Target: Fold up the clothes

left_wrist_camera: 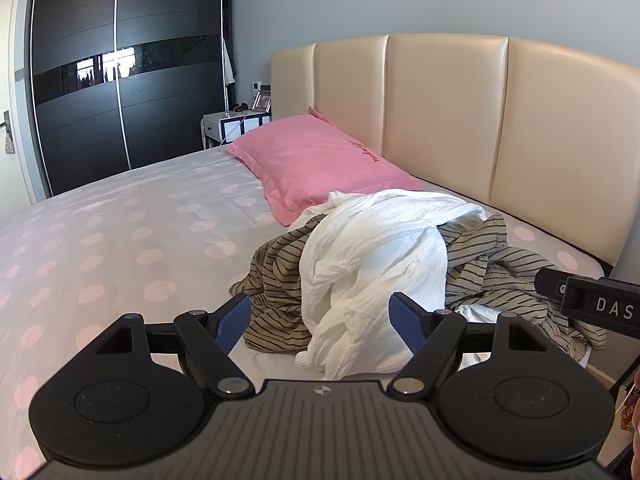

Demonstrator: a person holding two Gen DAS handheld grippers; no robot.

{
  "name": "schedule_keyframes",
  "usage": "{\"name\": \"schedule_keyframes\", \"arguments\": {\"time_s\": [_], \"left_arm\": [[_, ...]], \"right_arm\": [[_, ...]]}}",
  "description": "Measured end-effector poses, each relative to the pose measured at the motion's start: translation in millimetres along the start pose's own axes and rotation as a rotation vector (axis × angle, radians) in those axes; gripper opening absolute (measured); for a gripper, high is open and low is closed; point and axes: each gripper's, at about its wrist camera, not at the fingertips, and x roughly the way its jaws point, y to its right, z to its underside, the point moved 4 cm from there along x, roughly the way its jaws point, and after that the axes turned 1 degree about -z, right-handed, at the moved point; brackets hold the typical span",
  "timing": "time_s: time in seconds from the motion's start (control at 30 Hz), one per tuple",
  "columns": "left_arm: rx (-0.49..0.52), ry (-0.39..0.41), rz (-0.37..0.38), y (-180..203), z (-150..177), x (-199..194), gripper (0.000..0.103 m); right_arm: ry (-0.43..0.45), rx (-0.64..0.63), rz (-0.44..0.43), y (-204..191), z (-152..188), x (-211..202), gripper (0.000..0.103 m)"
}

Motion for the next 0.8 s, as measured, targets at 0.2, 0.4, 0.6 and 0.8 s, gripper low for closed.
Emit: {"name": "schedule_keyframes", "arguments": {"time_s": [0.2, 0.4, 0.6, 0.8], "left_arm": [[0.000, 0.005, 0.016, -3.6, 2.9, 0.4, 0.075], [0.003, 0.001, 0.025, -4.4, 4.9, 2.1, 0.075], [0.005, -0.013, 0.017, -2.5, 6.8, 3.1, 0.075], [-0.002, -0.029, 0.011, -2.0, 8.5, 4.3, 0.075]], "right_arm": [[0.004, -0.001, 0.000, -2.6, 4.4, -3.3, 0.079], [-0.009, -0.013, 0.015, -4.9, 4.0, 0.0, 0.079], [-0.007, -0.006, 0.033, -2.7, 4.4, -0.7, 0.079], [-0.012, 0.003, 0.025, -2.4, 3.9, 1.3, 0.079]]}}
